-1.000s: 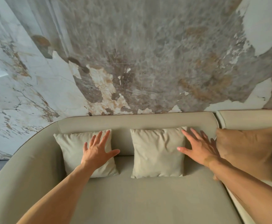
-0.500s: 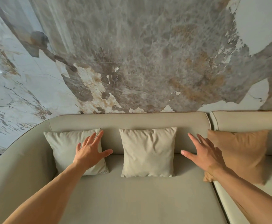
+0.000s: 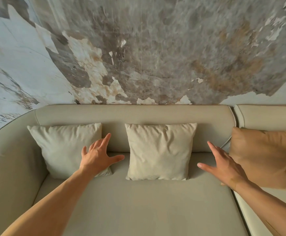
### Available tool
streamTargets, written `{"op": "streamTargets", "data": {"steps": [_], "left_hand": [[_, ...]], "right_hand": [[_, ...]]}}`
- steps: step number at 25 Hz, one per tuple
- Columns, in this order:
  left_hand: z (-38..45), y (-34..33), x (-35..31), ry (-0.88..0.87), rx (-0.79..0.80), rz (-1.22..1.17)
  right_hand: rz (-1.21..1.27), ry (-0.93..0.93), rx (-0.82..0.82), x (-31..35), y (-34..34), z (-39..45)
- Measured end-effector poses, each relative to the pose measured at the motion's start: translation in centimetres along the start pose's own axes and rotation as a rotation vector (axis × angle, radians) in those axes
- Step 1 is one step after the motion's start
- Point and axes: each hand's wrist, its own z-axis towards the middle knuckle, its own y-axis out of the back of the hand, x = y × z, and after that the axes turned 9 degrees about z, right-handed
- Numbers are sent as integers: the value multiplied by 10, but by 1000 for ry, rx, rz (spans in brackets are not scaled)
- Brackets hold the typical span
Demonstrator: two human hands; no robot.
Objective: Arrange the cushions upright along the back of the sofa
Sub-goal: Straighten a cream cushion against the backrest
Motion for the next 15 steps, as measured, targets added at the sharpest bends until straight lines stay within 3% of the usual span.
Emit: {"op": "streamTargets", "data": {"steps": [10, 15], "left_hand": [[86, -160, -48, 186, 173, 10], [136, -225, -54, 241, 313, -178]], "right_hand": [[265, -92, 123, -72, -125, 146], [463, -160, 128, -90, -173, 200]]}}
